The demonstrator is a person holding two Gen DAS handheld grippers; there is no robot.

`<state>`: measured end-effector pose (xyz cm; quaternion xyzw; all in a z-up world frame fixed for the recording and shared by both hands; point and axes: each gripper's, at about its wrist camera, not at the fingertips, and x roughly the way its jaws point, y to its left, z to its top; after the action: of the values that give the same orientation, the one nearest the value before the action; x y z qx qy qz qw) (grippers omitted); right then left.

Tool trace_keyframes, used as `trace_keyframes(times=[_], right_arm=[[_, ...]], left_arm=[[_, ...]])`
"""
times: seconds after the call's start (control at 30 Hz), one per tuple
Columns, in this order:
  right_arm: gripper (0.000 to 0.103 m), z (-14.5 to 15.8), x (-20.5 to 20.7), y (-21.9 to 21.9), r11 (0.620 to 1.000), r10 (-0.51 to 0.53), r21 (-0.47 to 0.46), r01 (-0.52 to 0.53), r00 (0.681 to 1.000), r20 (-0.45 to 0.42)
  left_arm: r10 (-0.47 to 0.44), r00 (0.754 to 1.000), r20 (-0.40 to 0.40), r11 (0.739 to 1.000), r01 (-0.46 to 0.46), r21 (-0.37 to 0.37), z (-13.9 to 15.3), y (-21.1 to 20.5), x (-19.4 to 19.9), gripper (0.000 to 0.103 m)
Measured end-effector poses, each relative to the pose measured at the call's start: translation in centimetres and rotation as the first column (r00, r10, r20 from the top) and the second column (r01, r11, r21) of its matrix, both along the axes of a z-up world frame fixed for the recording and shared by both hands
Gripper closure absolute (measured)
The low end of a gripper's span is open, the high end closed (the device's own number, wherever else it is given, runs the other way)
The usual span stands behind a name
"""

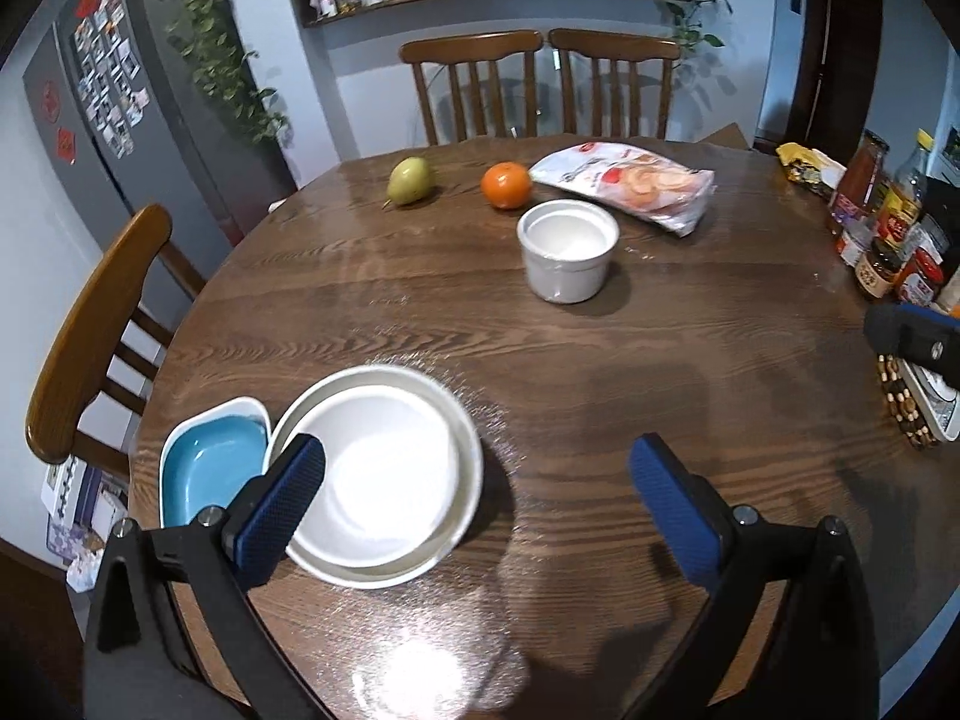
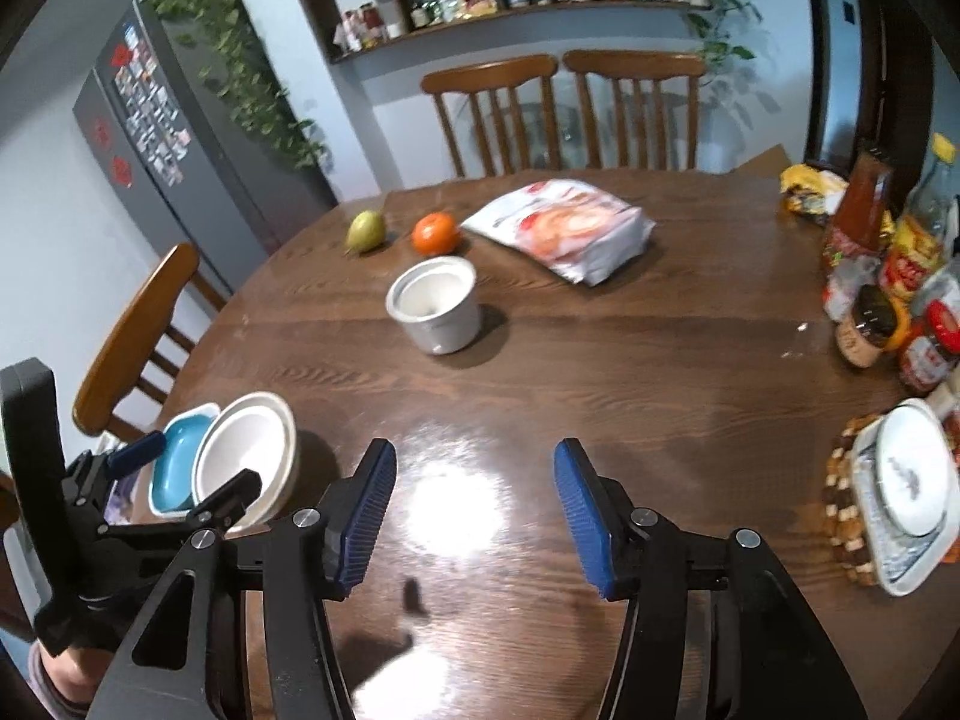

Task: Organize plates and bowls
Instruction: 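Move both grippers toward the small white bowl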

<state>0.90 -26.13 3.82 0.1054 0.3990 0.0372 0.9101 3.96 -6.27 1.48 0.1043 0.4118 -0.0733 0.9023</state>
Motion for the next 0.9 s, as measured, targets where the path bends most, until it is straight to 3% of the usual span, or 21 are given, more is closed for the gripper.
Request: trace_keyframes(times=[0.53, 0.73, 0.9], right_arm=[[0.047, 4.5, 1.4, -3.1, 0.994, -0.016, -0.107, 0.024, 0.997, 0.076], [0.047, 5.4, 3.6, -3.0, 0.99, -0.011, -0.138, 0.022, 0.996, 0.083], [0.047, 5.1, 6.4, -3.1, 0.995, -0.008, -0.102, 0.015, 0.998, 0.068]], left_arm=[[-0.062, 0.992, 0.112, 0.998, 0.062, 0.001, 5.3, -4.0, 3.0, 0.001], [-0.04, 0.991, 0.128, 0.999, 0.04, 0.003, 6.7, -3.9, 5.7, 0.001], [0.003, 0.995, 0.104, 1.0, -0.002, -0.013, 6.3, -3.4, 8.4, 0.001]])
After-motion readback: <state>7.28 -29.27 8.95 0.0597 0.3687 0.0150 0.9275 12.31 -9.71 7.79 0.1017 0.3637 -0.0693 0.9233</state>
